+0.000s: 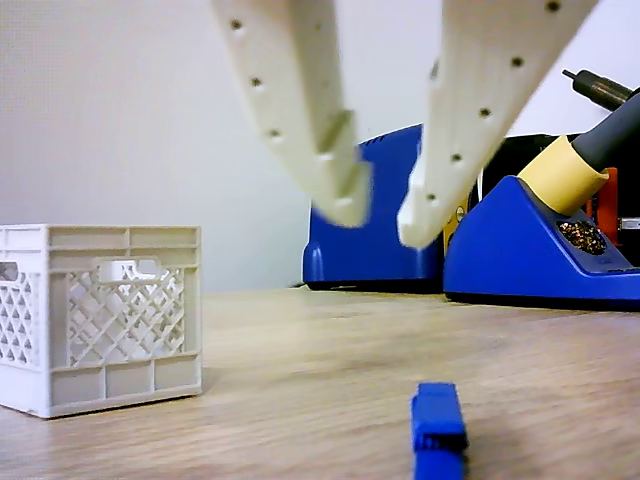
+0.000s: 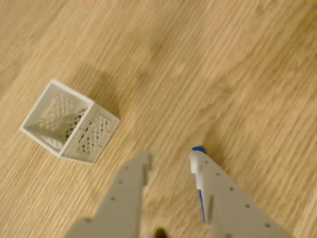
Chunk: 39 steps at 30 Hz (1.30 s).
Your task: Grasp a peg and put it in the crate.
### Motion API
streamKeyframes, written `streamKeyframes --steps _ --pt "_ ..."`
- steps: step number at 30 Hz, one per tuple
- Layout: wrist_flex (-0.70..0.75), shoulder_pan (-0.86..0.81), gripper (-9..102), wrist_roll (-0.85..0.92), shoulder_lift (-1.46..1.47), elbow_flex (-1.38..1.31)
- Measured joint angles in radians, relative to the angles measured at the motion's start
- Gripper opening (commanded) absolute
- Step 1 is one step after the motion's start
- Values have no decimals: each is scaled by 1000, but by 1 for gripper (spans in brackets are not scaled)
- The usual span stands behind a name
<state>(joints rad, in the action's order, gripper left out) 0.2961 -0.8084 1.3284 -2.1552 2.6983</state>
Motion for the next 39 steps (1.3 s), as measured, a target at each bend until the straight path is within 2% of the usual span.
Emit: streamKeyframes --steps 15,28,34,39 --pt "9 -64 19 137 77 0" --pt "287 -64 19 141 77 -69" --pt "264 -28 19 147 77 -69" --pt "184 -34 19 147 77 -21"
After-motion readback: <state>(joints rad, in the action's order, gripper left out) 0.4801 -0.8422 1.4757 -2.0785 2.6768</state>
